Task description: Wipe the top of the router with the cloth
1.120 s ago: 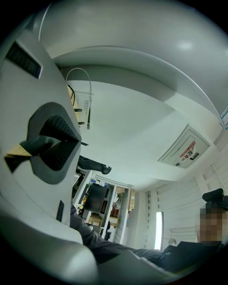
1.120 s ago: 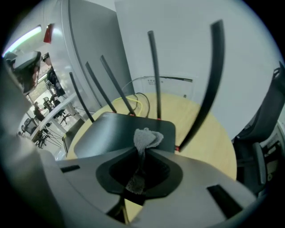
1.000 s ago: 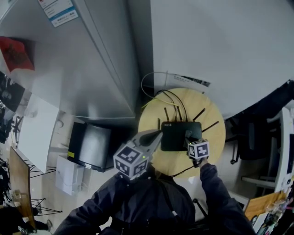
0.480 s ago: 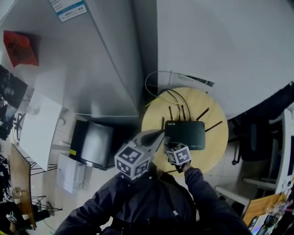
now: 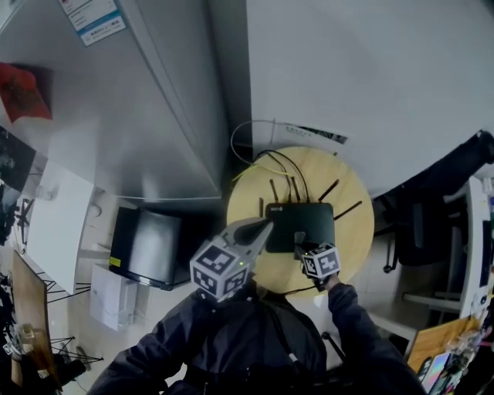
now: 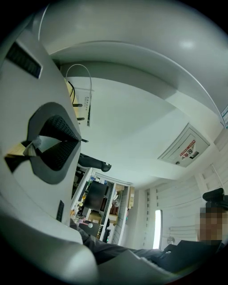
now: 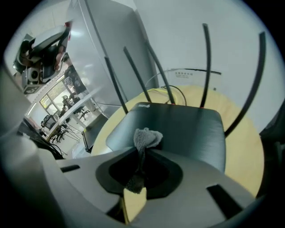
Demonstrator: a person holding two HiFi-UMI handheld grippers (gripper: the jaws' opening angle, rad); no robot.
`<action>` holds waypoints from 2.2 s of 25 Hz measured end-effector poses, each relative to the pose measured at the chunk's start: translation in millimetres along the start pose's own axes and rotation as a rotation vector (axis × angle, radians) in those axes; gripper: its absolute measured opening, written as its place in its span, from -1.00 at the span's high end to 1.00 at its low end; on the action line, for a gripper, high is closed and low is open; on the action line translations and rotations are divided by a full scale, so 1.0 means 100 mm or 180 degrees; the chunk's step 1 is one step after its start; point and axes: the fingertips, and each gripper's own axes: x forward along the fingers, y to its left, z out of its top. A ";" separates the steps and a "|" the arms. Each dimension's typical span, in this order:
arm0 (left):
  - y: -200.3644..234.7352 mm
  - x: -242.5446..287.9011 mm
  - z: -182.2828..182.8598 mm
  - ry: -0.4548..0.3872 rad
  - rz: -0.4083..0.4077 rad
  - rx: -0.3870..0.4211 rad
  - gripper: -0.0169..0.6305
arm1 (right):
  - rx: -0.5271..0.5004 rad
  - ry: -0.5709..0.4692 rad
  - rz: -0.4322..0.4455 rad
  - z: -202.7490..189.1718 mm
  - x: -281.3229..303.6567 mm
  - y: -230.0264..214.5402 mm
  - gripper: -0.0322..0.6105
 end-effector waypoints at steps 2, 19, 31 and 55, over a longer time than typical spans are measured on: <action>-0.04 0.05 -0.01 0.0019 -0.0031 0.0010 0.95 | 0.0066 -0.0009 -0.0091 -0.08 -0.12 -0.22 0.68; -0.42 0.57 -0.01 0.0152 -0.0132 0.0112 0.95 | 0.0280 -0.0152 -0.0203 -0.38 -0.58 -1.04 0.68; -0.42 0.66 0.00 0.0129 0.0224 0.0037 0.95 | -0.0327 0.0034 -0.0050 -0.20 -0.45 -1.68 0.68; -0.65 0.66 -0.07 0.0130 0.0313 0.0060 0.95 | -0.1020 0.0313 0.0411 -0.73 -0.42 -1.31 0.68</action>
